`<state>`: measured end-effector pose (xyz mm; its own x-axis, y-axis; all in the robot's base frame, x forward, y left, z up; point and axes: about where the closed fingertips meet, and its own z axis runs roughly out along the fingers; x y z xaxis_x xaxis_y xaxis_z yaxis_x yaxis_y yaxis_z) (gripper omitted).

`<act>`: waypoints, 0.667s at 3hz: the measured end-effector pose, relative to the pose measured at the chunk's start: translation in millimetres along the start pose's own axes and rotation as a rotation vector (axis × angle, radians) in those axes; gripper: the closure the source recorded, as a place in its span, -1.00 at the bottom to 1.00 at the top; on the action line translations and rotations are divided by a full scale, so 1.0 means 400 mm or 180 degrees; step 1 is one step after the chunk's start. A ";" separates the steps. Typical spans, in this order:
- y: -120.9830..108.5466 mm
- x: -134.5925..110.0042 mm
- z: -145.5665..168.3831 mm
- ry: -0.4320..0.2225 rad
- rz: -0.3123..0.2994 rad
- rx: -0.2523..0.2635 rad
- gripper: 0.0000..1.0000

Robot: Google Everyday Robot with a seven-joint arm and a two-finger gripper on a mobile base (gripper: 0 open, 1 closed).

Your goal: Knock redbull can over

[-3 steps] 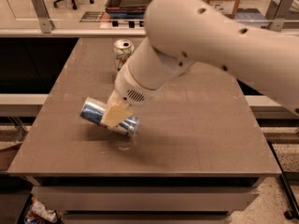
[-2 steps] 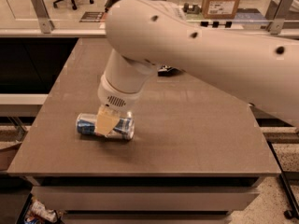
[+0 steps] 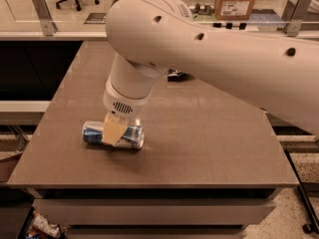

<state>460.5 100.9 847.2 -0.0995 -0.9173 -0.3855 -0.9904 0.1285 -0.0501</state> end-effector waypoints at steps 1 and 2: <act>0.002 -0.001 -0.004 -0.0002 -0.0006 0.0009 -0.30; 0.004 -0.002 -0.007 -0.0003 -0.0011 0.0018 -0.76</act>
Offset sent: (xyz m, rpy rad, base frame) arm -0.0007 0.0000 0.0013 0.0001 -0.0030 0.0005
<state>458.8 100.8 850.0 -0.0959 -0.9174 -0.3863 -0.9902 0.1274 -0.0567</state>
